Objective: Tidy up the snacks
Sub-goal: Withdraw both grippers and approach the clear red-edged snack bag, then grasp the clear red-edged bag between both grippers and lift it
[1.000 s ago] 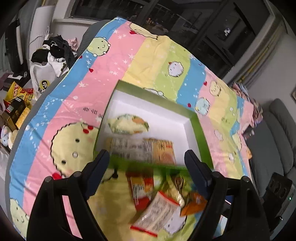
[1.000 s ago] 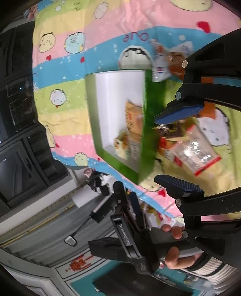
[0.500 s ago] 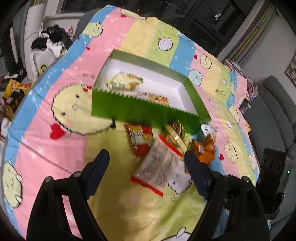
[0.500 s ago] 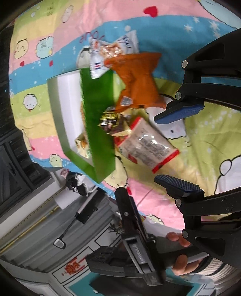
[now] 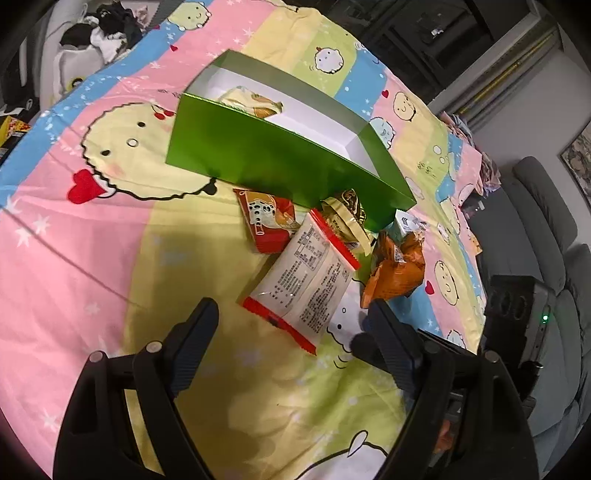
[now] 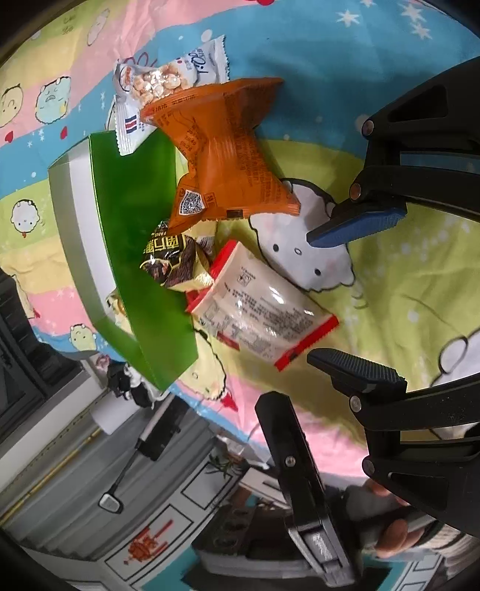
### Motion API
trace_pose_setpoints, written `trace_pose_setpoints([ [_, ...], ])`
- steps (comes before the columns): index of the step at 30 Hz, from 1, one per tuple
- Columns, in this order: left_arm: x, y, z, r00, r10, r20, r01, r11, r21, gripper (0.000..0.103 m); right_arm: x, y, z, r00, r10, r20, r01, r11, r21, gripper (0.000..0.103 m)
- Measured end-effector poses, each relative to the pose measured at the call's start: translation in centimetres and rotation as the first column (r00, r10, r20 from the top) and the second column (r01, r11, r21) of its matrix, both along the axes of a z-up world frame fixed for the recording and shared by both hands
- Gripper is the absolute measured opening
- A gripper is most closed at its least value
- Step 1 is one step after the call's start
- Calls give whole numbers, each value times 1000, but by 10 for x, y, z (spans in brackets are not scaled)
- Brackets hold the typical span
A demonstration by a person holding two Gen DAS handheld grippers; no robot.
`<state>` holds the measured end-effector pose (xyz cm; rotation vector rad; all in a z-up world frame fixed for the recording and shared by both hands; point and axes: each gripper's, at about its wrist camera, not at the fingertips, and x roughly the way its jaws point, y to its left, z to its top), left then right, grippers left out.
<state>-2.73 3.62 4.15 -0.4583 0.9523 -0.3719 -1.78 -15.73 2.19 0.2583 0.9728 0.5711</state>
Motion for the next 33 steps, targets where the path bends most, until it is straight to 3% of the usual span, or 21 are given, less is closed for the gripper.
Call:
trace_pose_setpoints([
  [14, 35, -17, -12, 996, -80, -46, 80, 997, 6, 79, 25, 19, -9, 999, 45, 2, -45, 999, -12, 58],
  [17, 38, -19, -18, 992, -94, -79, 96, 995, 18, 66, 27, 20, -10, 998, 64, 15, -64, 998, -17, 58],
  [19, 40, -19, -21, 991, -99, -91, 101, 995, 15, 50, 26, 20, -11, 997, 75, 25, -75, 997, -17, 58],
  [22, 41, -20, -22, 988, -118, -102, 116, 993, -27, 36, 24, 21, -11, 996, 80, 35, -79, 997, -25, 55],
  [24, 42, -24, -24, 986, -123, -111, 120, 992, -25, 38, 24, 22, -11, 996, 80, 35, -78, 996, -47, 45],
  [33, 37, -22, -25, 984, -134, -118, 127, 990, -63, 38, 21, 14, -12, 995, 91, 28, -90, 996, -25, 37],
])
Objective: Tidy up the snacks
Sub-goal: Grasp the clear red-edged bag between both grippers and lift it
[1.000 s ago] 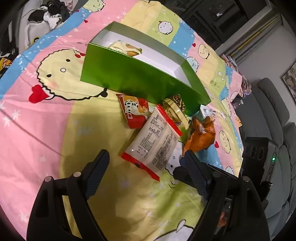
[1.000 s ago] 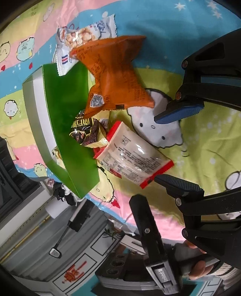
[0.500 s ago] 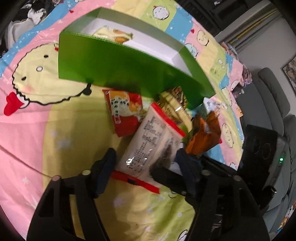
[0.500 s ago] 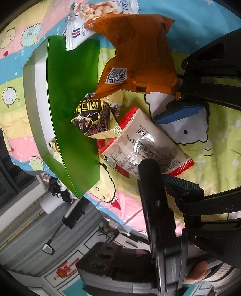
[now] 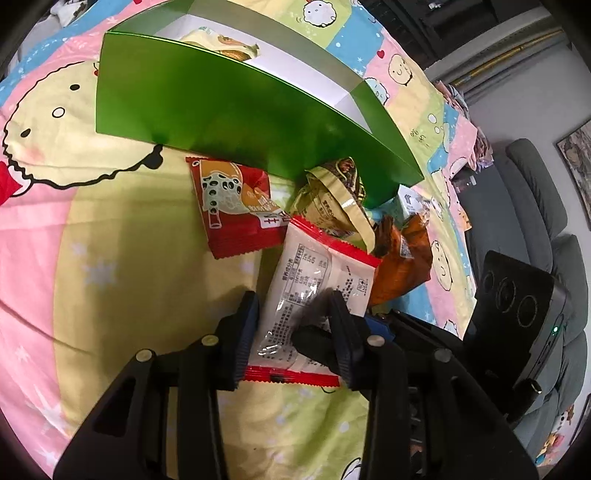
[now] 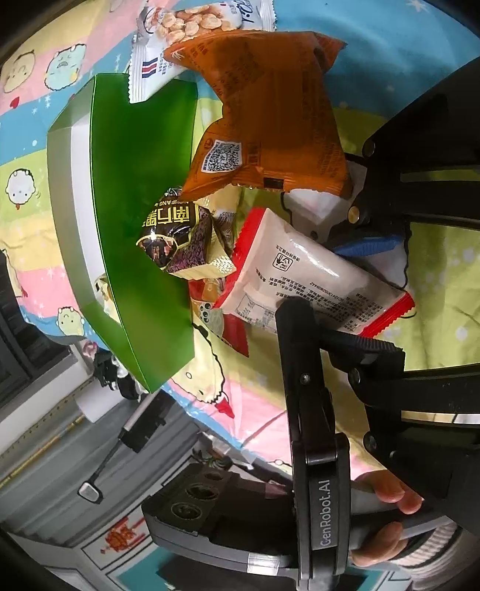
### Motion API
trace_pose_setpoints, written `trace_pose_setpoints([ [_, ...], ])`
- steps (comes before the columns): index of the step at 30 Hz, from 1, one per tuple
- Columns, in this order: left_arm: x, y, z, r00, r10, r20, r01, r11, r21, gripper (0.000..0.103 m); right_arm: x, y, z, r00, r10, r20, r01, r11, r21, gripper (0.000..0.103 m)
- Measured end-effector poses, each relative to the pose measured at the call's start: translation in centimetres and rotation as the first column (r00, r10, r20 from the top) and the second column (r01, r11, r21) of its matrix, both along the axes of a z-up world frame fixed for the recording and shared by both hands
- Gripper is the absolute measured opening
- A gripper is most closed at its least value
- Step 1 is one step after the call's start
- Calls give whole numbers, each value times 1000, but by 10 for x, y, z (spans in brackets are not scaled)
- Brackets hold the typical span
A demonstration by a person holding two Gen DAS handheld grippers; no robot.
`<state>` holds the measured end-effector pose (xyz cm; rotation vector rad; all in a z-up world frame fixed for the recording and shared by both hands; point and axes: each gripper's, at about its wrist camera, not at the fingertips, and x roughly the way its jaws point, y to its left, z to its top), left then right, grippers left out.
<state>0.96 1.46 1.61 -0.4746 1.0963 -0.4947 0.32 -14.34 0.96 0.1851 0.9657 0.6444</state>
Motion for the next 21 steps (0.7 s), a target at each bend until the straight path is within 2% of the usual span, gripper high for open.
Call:
trace_pose_setpoints([
  [6, -13, 3, 3, 1000, 1, 4, -1, 1000, -22, 38, -14, -2, 6, 1000, 19, 9, -20, 1000, 12, 30],
  [21, -41, 3, 34, 997, 13, 72, -9, 999, -52, 38, -44, -2, 37, 997, 37, 61, -40, 998, 42, 28],
])
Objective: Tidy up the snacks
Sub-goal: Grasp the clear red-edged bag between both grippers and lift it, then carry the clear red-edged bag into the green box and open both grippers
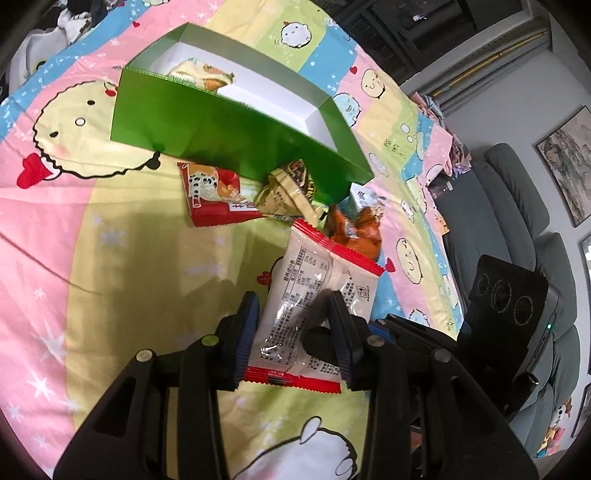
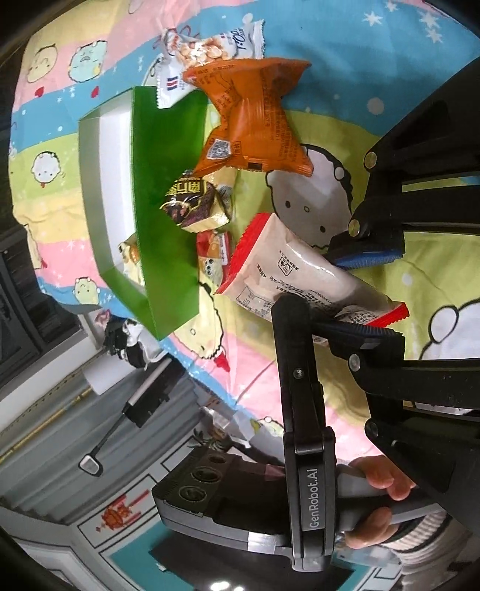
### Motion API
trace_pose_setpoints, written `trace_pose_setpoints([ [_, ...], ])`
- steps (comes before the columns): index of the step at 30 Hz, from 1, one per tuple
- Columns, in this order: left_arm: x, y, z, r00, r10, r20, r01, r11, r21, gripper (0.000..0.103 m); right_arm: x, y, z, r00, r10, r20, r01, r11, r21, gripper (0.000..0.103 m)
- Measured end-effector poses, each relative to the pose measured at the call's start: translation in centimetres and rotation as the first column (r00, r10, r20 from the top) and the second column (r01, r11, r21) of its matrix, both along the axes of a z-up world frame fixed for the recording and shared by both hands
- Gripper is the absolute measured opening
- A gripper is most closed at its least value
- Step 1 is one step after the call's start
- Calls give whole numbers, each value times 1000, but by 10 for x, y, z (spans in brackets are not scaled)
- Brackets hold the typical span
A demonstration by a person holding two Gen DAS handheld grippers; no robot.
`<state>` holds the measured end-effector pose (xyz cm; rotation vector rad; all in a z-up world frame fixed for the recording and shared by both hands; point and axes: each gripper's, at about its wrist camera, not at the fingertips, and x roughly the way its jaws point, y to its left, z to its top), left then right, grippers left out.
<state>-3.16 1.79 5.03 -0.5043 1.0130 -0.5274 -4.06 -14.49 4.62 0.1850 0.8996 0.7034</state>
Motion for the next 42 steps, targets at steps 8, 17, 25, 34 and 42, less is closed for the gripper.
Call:
trace_pose_setpoints([
  [8, 9, 2, 36, 997, 8, 74, -8, 1000, -8, 38, 4, 2, 30, 997, -4, 72, 2, 1000, 23, 27],
  [17, 68, -5, 80, 990, 14, 142, -15, 1000, 10, 38, 50, 2, 73, 985, -34, 167, 24, 998, 62, 27],
  [25, 119, -4, 89, 990, 7, 138, -6, 1000, -5, 38, 102, -3, 85, 983, -51, 176, 36, 996, 85, 26],
  [34, 167, 2, 48, 998, 48, 37, -47, 998, -31, 38, 153, 3, 51, 992, -57, 111, 52, 997, 51, 26],
  [42, 183, 4, 22, 991, 130, -23, -129, 991, 26, 45, 178, 21, 25, 996, -83, 41, 85, 996, -33, 27],
])
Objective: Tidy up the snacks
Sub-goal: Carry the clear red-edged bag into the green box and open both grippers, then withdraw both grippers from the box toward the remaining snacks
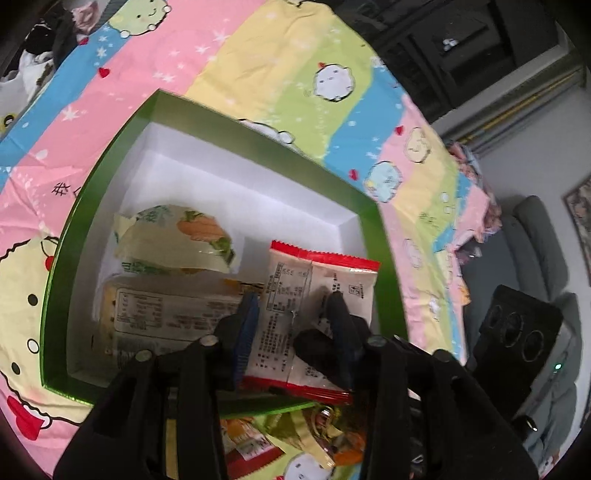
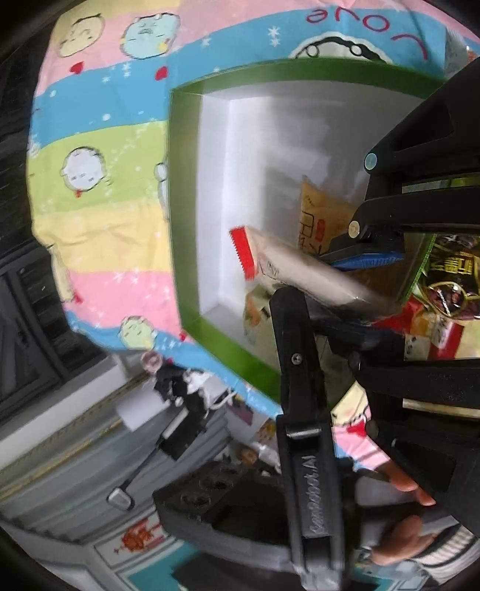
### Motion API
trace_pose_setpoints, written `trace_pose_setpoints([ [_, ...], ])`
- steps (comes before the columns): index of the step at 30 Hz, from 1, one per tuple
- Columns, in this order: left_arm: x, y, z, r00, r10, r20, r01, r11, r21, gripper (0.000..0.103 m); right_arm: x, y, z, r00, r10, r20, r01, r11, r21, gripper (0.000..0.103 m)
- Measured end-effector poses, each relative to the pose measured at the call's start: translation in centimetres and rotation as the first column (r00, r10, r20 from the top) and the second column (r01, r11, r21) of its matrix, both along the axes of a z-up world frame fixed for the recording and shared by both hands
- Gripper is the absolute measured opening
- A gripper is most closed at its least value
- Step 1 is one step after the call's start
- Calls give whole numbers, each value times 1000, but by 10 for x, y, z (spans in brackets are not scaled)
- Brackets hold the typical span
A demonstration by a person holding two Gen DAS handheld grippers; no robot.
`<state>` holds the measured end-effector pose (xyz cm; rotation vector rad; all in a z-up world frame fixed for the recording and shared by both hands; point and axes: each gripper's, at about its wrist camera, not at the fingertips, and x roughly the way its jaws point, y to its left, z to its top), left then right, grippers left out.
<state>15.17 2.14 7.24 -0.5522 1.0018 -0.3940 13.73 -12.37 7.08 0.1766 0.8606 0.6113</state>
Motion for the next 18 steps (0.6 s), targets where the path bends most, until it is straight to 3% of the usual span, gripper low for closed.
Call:
trace_pose_setpoints([
  [1, 0, 0, -1, 1000, 8, 0, -8, 1000, 19, 51, 1, 1, -2, 1000, -13, -4, 13, 1000, -12, 28],
  [2, 0, -1, 1, 1000, 13, 7, -13, 999, 37, 55, 2, 1, -2, 1000, -26, 1, 26, 999, -26, 36],
  [4, -2, 2, 6, 999, 22, 25, -23, 999, 45, 75, -1, -1, 0, 998, -68, 20, 69, 994, -79, 53],
  [5, -6, 5, 11, 999, 30, 41, -32, 998, 47, 76, -3, -4, 2, 996, -82, 30, 84, 992, -91, 59],
  [13, -42, 20, 41, 989, 46, 142, -57, 995, 80, 77, -26, -38, 26, 989, -127, 81, 131, 991, -38, 59],
  [18, -66, 22, 38, 991, 44, 124, -55, 995, 89, 77, -54, -42, 38, 991, -88, 105, 89, 996, -13, 59],
])
